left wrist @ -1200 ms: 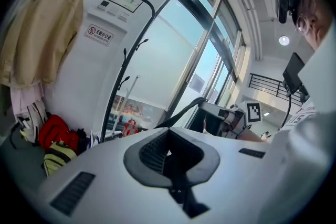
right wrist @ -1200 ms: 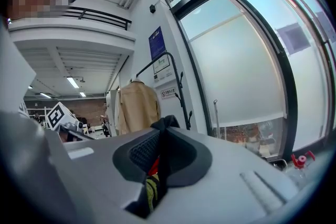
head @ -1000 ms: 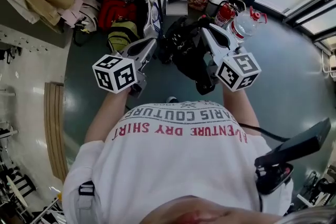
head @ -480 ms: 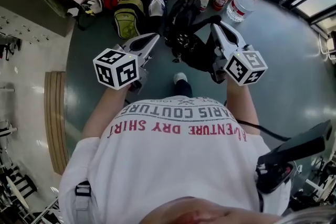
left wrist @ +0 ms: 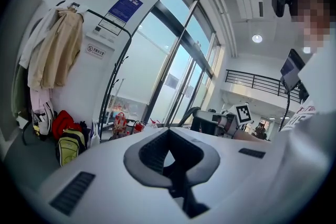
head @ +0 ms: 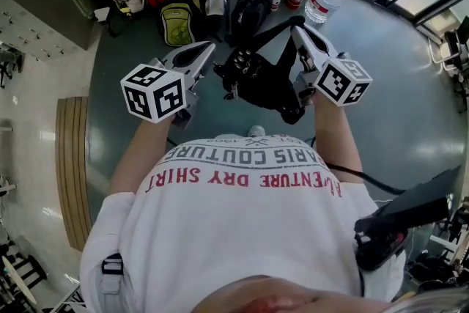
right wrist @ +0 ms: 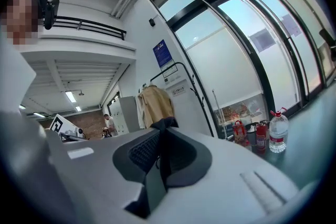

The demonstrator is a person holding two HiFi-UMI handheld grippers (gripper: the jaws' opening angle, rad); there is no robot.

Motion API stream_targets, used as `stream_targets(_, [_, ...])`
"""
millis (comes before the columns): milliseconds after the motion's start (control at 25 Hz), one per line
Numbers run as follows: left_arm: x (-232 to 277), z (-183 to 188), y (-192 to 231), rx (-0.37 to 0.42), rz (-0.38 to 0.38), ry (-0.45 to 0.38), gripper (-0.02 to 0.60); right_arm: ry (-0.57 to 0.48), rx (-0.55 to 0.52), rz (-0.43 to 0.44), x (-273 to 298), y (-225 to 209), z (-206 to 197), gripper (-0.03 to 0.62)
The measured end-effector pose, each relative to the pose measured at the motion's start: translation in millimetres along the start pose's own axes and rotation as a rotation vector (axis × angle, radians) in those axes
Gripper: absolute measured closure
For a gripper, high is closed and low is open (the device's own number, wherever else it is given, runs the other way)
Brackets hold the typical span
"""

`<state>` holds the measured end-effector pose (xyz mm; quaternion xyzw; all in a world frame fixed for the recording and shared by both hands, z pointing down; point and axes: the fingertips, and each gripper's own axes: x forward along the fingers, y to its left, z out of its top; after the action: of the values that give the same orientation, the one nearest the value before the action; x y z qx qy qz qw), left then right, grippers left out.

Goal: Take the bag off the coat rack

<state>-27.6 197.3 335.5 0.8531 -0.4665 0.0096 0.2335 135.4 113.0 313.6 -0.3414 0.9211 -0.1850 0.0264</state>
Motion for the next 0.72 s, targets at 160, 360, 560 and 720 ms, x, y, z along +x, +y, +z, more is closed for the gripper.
stream_targets(160, [-10,16,-11,-0.003,0.001,-0.015,0.580,0.026,0.017,0.050,-7,37,5,0.572])
stream_targets(360, [-20,16,-33,0.030,-0.047,-0.011,0.580,0.014,-0.020,0.112,-23,78,11,0.572])
stream_targets(560, [-21,20,-40,0.034,-0.051,-0.034,0.580,-0.001,-0.069,0.163,-33,102,14,0.572])
stream_targets(720, [-40,10,-41,0.046,-0.055,-0.044,0.580,-0.001,-0.084,0.167,-38,124,-3,0.572])
